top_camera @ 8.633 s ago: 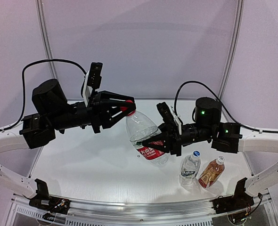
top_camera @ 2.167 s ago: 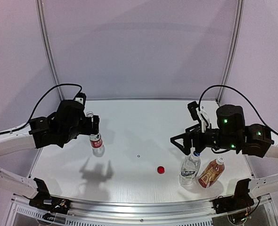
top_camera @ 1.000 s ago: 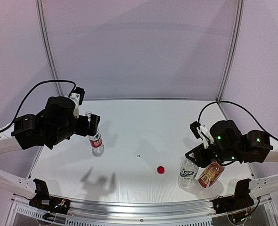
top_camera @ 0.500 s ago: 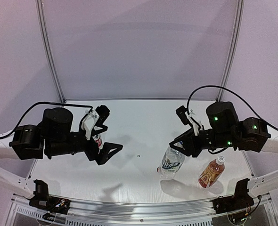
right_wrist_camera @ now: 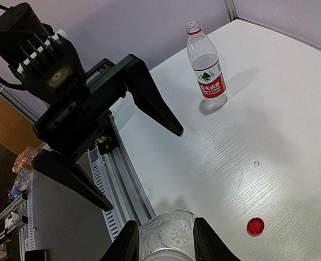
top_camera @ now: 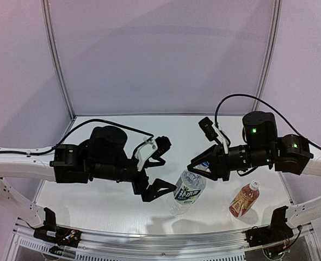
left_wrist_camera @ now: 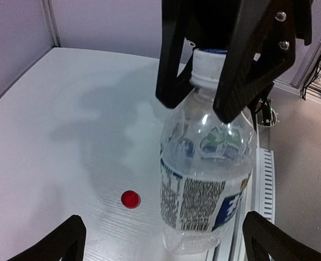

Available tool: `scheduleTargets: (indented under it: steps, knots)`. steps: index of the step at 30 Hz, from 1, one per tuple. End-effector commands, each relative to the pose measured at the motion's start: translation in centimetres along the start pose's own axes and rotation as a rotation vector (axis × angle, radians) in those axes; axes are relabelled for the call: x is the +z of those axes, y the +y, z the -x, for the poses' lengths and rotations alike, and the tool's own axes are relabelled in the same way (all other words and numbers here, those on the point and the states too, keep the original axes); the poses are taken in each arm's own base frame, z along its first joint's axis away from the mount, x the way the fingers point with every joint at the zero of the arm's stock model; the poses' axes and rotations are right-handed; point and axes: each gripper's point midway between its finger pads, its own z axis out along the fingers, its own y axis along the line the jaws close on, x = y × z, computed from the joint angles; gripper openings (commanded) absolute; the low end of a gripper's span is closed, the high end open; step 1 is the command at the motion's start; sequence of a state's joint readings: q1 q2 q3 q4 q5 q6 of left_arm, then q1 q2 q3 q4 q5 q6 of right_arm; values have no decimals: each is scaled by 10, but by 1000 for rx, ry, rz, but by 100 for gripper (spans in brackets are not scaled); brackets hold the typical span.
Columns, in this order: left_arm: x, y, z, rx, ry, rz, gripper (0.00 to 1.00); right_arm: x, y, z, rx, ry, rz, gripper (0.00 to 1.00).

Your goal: Unscrew the bottle caps

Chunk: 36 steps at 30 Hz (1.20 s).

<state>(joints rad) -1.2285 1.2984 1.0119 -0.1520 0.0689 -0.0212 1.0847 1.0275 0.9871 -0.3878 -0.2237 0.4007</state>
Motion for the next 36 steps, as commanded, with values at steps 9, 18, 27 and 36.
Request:
scheduleTargets:
  steps: [9, 18, 27, 36]
  knots:
    - [40, -29, 27, 4, -34, -170, 99, 2, 12, 18, -29, -52, 34, 35]
    - [60, -32, 23, 1, -27, -175, 96, 5, 7, 21, -28, -64, 4, 34]
    - [62, -30, 26, 19, -57, -144, 63, 4, 3, 19, -26, -68, -14, 39]
    - [63, -19, 26, -9, -85, -78, 59, -20, -10, 25, -28, -143, -100, 79]
